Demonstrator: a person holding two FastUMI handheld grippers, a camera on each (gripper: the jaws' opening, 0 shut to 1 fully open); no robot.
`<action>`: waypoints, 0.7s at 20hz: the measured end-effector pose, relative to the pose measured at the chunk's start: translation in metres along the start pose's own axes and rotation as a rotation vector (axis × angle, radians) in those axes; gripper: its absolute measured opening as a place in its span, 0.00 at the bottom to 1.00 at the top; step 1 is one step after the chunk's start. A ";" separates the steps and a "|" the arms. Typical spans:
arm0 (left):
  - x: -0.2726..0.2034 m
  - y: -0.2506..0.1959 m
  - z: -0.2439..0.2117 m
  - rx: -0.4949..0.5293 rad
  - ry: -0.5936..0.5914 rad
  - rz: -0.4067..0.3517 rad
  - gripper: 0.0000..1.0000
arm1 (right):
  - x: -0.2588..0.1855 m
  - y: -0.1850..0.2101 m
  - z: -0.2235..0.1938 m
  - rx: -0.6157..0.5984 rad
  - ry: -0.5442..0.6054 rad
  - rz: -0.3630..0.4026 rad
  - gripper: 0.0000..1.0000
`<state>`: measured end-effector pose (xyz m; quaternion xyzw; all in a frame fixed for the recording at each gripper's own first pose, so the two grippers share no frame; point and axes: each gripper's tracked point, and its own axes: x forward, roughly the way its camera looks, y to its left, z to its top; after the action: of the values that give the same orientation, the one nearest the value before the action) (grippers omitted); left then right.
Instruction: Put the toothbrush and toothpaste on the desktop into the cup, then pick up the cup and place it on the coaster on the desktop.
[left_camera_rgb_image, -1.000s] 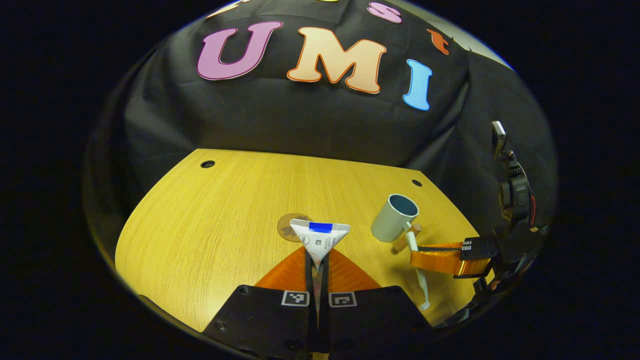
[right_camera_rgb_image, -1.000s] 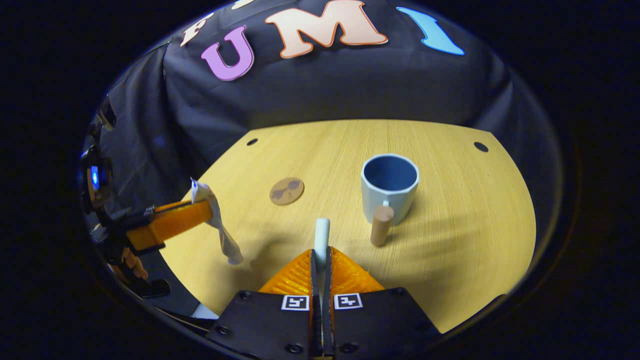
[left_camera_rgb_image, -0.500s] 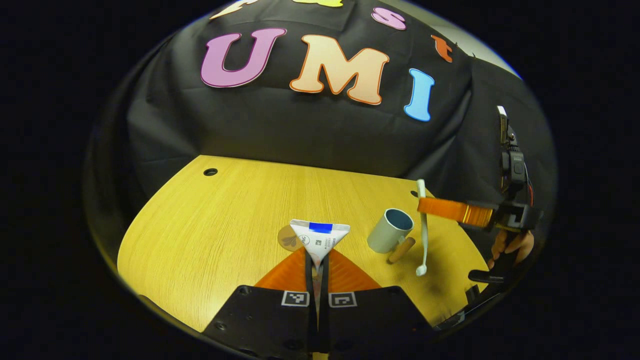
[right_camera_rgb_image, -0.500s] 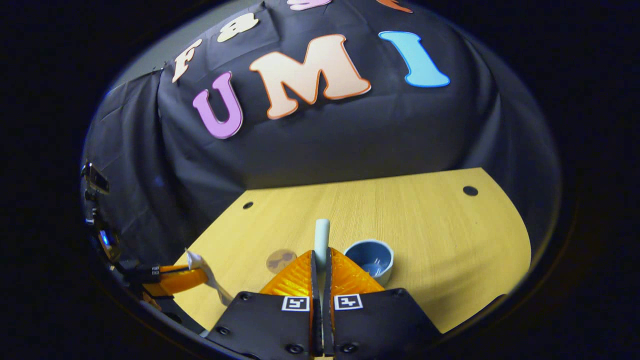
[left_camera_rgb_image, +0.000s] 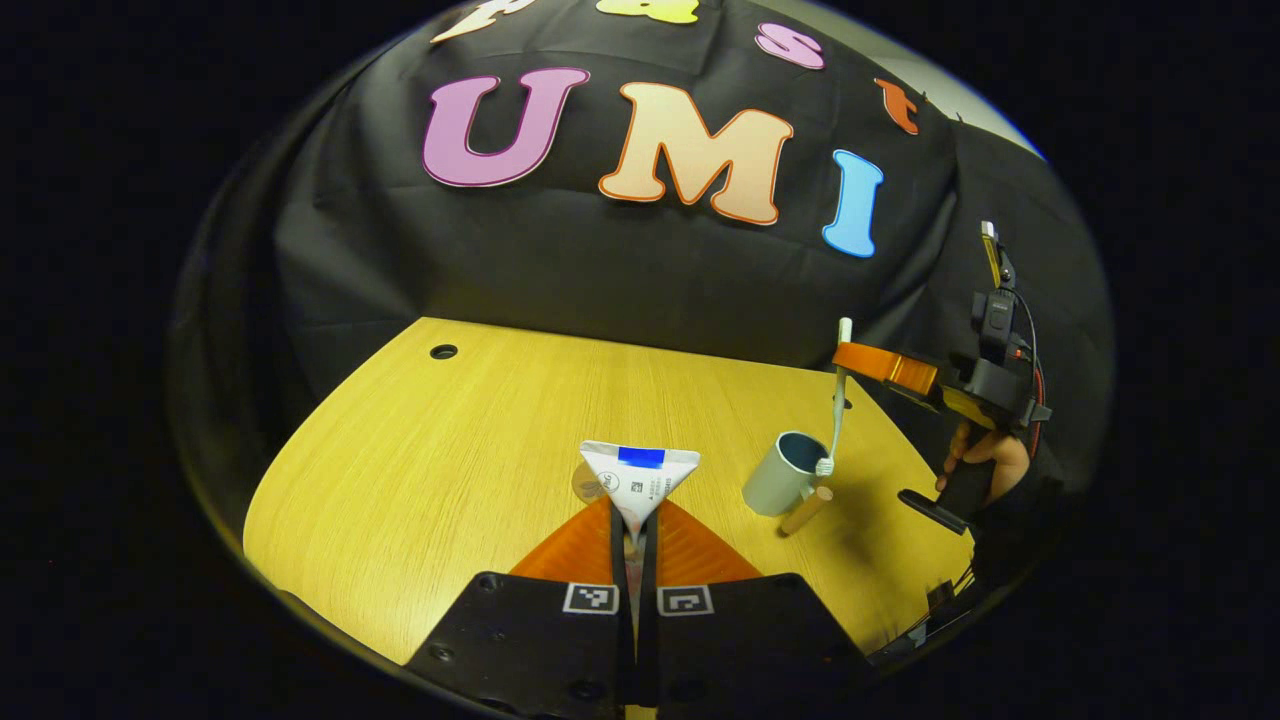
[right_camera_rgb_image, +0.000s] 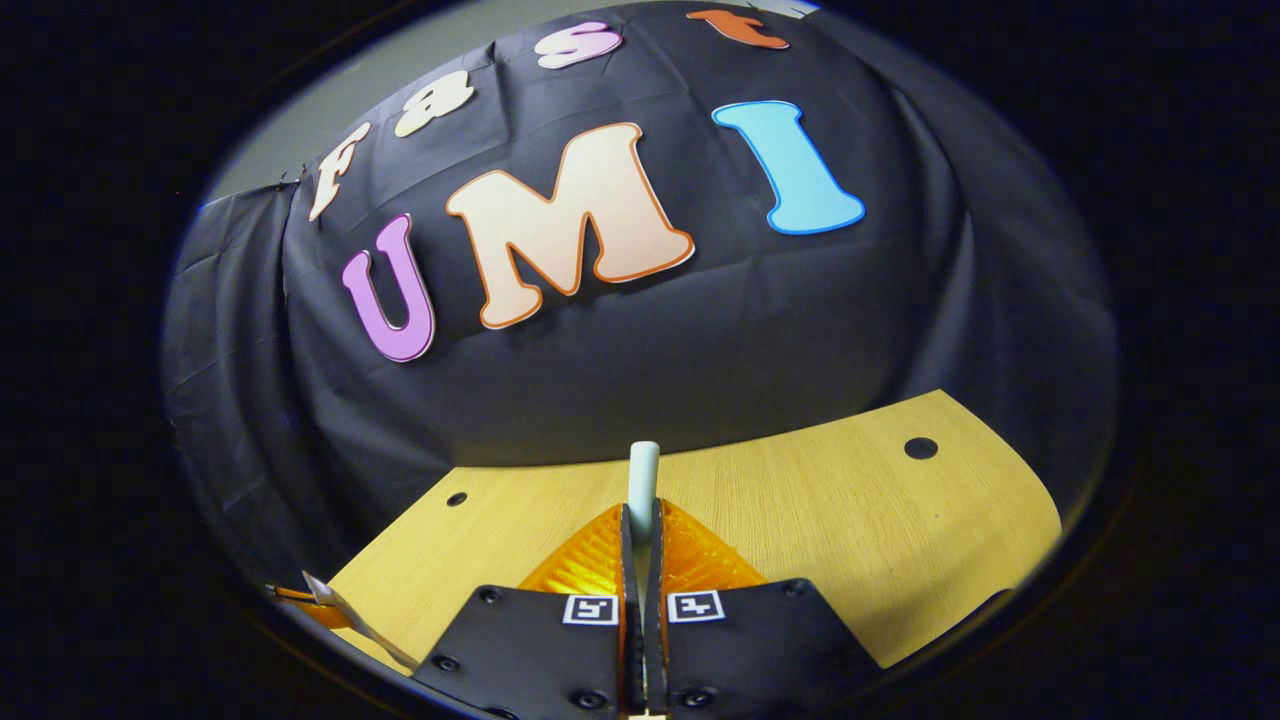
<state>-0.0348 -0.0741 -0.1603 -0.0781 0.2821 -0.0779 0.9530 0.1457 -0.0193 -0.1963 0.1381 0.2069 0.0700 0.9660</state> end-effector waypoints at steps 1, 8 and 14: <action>-0.001 0.000 0.001 0.001 -0.001 0.006 0.02 | 0.005 -0.002 0.003 -0.001 -0.022 -0.008 0.03; -0.005 0.001 0.006 -0.009 -0.016 0.026 0.00 | 0.017 -0.010 -0.014 -0.089 -0.003 -0.026 0.04; 0.001 -0.010 0.018 0.004 -0.032 -0.005 0.02 | 0.007 -0.012 -0.022 -0.115 0.008 -0.031 0.12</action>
<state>-0.0250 -0.0825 -0.1438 -0.0784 0.2664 -0.0798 0.9574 0.1433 -0.0245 -0.2220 0.0789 0.2085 0.0672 0.9725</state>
